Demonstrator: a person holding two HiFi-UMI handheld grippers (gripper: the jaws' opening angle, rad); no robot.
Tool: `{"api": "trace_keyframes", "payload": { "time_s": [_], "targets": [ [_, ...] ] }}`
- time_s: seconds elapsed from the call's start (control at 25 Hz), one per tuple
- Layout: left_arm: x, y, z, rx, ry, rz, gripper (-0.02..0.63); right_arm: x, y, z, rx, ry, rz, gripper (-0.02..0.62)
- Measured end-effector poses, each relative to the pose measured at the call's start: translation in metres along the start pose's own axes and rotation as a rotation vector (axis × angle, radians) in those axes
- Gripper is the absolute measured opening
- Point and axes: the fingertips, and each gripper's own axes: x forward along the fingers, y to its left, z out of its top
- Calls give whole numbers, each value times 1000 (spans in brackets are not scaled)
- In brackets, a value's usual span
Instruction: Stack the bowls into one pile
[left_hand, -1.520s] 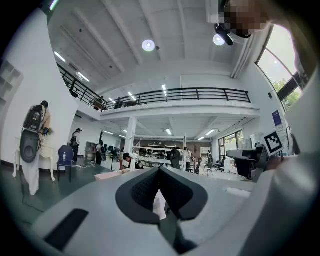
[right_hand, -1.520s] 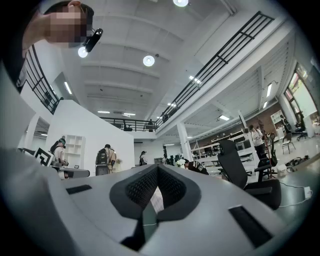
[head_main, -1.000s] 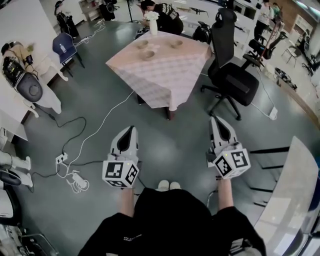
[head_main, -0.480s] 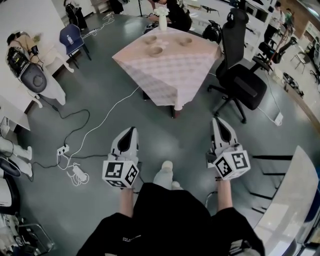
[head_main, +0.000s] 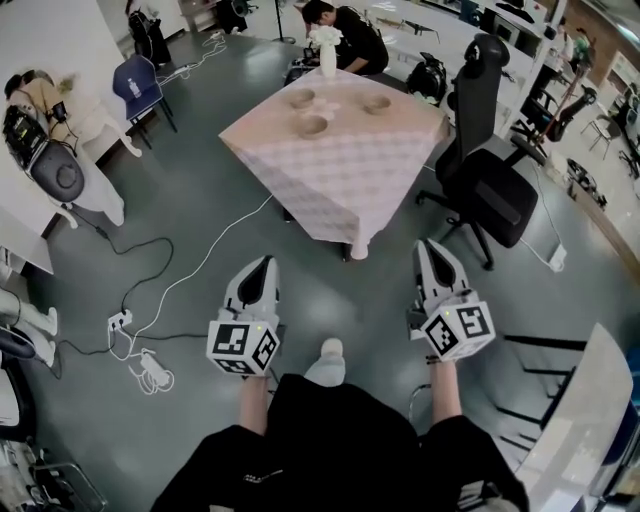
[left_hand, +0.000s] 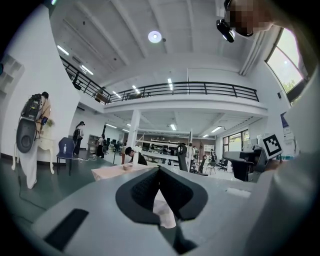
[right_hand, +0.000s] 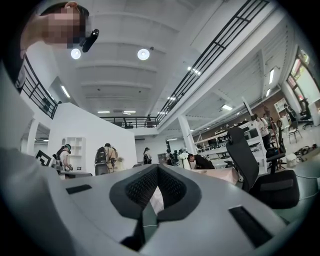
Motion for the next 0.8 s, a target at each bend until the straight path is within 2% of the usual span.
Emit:
{"api": "trace_keyframes", "payload": {
  "time_s": [0.32,0.64,0.8],
  "targets": [
    [75,43,7,-18,-3,-38,-3,79,-19,-6,8,10,-24,-9],
    [130,53,2,-45,-3,-107,-3,116,-38,-8,10,22,-62,-9],
    [144,62,-3,-72,0,-100,-3,133,-48,-13,11,40,-67,-9]
  ]
}}
